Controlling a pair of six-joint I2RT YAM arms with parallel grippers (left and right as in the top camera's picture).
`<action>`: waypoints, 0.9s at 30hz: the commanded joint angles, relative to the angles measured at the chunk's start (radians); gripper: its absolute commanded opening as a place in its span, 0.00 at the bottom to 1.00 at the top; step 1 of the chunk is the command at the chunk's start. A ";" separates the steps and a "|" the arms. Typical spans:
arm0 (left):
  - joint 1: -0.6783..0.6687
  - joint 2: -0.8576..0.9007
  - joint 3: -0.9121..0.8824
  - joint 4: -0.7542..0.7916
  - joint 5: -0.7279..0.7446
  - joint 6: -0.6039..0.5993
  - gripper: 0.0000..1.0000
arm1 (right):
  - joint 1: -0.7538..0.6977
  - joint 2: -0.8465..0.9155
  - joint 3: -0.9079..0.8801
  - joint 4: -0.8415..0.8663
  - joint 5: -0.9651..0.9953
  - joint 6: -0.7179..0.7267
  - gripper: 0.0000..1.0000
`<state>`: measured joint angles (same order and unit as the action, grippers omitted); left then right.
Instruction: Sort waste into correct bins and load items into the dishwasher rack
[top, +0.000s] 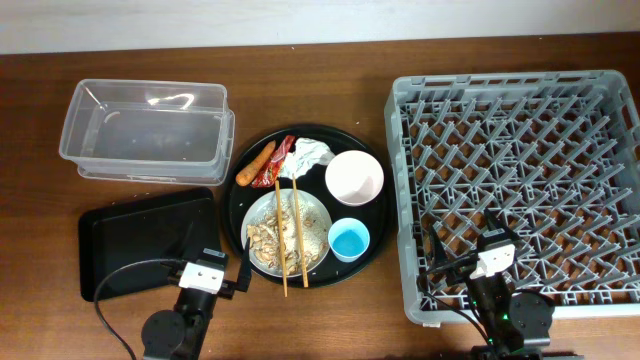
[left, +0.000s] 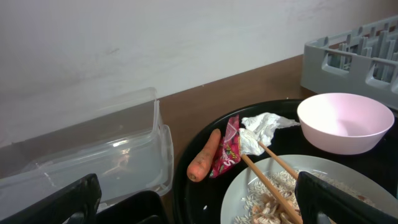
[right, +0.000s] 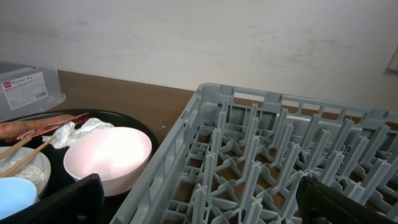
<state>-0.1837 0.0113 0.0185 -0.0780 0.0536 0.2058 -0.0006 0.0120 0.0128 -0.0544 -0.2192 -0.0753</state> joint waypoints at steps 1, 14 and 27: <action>0.003 0.002 -0.010 0.003 0.014 0.009 0.99 | -0.006 -0.004 -0.007 0.002 0.001 0.008 0.98; 0.003 0.002 -0.008 0.204 0.089 -0.053 0.99 | -0.006 -0.004 0.027 0.055 -0.143 0.060 0.98; 0.003 0.296 0.514 -0.201 0.094 -0.184 0.99 | -0.006 0.414 0.577 -0.383 -0.132 0.188 0.98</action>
<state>-0.1837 0.1799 0.3588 -0.2199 0.1310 0.0425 -0.0006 0.2604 0.4217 -0.3614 -0.3431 0.0967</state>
